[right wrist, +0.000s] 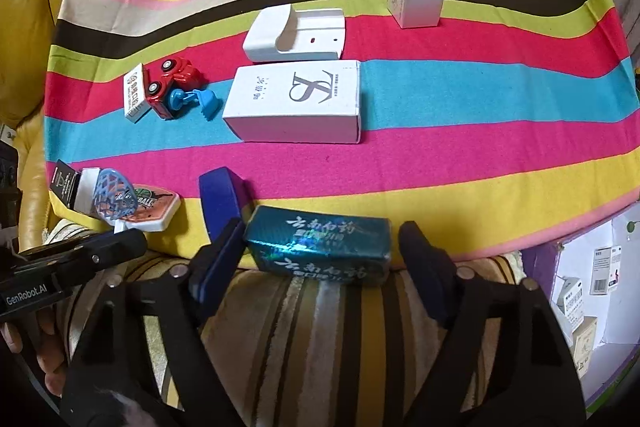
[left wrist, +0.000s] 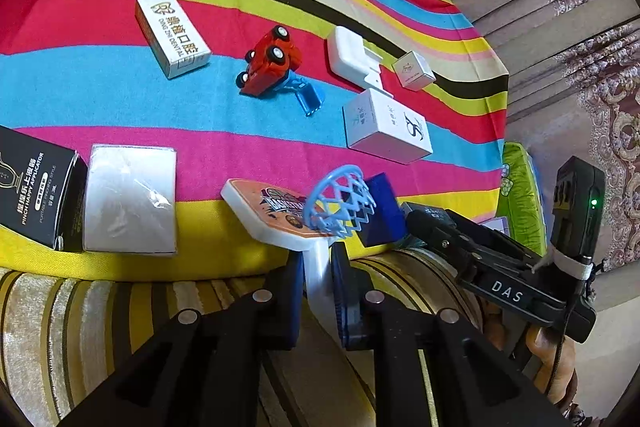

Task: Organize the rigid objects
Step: 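Grasp the teal box with the right gripper while left grasps the white hoop toy handle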

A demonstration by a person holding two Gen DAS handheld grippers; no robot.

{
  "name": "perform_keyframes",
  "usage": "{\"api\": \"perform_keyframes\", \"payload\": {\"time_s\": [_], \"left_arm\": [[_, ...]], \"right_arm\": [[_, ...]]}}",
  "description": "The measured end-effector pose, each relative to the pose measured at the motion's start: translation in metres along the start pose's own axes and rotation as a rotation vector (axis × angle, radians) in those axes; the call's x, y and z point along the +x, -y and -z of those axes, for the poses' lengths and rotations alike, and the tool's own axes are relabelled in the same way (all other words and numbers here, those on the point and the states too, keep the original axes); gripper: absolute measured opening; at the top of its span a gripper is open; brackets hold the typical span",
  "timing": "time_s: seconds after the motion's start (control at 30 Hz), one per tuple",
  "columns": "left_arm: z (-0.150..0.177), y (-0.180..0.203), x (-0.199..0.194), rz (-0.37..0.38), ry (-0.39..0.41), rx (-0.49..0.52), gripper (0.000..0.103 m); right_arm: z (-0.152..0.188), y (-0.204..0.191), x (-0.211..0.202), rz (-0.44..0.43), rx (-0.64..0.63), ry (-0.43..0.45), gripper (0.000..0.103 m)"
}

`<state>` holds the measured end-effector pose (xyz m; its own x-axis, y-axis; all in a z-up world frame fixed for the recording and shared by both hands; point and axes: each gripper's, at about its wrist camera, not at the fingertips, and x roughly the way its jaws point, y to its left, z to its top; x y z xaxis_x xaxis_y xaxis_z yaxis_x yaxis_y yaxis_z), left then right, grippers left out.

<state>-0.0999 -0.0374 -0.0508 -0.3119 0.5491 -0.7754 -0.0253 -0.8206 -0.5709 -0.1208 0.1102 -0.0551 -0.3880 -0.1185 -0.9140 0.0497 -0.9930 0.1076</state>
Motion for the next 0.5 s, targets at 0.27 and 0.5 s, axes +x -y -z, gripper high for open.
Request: {"api": "perform_keyframes", "payload": {"time_s": [0.27, 0.5], "left_arm": [[0.0, 0.002, -0.007, 0.0, 0.031, 0.011, 0.011], [0.0, 0.01, -0.019, -0.016, 0.07, 0.026, 0.01]], "right_arm": [[0.002, 0.005, -0.004, -0.031, 0.023, 0.018, 0.076], [0.005, 0.013, -0.014, -0.056, 0.051, 0.064, 0.076]]}}
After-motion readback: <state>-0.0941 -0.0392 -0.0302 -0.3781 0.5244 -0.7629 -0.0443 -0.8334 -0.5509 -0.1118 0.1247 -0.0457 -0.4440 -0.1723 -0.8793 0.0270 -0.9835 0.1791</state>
